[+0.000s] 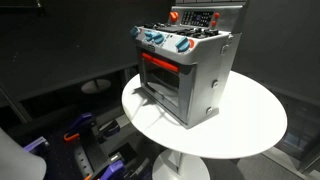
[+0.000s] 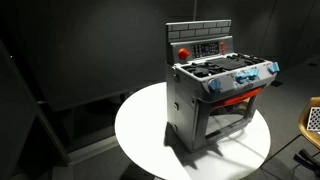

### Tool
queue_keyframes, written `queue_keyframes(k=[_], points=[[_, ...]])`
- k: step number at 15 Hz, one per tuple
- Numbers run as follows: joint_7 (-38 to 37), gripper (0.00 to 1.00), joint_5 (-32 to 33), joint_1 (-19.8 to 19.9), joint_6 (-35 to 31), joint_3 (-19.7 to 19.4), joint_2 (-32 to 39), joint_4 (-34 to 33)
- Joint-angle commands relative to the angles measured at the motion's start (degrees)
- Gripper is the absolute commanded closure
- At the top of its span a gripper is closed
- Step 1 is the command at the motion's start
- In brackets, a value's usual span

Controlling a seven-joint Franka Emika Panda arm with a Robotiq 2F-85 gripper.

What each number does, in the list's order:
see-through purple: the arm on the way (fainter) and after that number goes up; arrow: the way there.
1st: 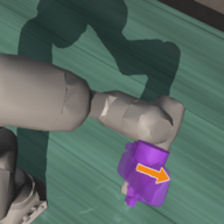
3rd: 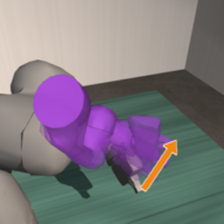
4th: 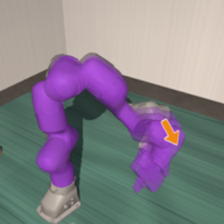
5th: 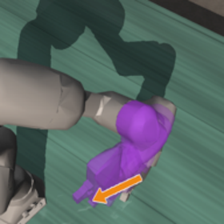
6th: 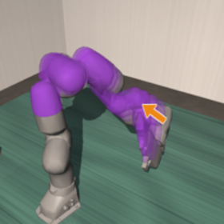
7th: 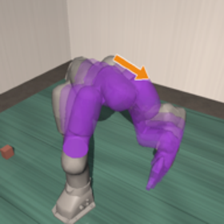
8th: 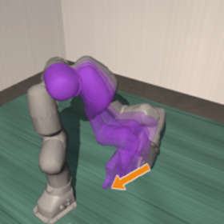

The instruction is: Push the top right button of the toy stove

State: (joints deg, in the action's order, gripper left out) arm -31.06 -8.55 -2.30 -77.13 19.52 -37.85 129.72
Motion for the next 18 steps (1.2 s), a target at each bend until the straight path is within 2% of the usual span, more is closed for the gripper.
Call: queue_keyframes(k=[1,6,10,18], points=[[-0.2,0.00,0.1,-0.4,0.1,-0.3,0.1,-0.1],[-0.8,0.00,1.1,0.6,-1.2,-0.5,1.4,-1.5],[-1.5,0.00,2.4,2.4,-5.1,-1.0,4.1,-3.4],[-6.8,0.00,9.9,5.9,-14.6,-3.3,14.8,-9.9]])
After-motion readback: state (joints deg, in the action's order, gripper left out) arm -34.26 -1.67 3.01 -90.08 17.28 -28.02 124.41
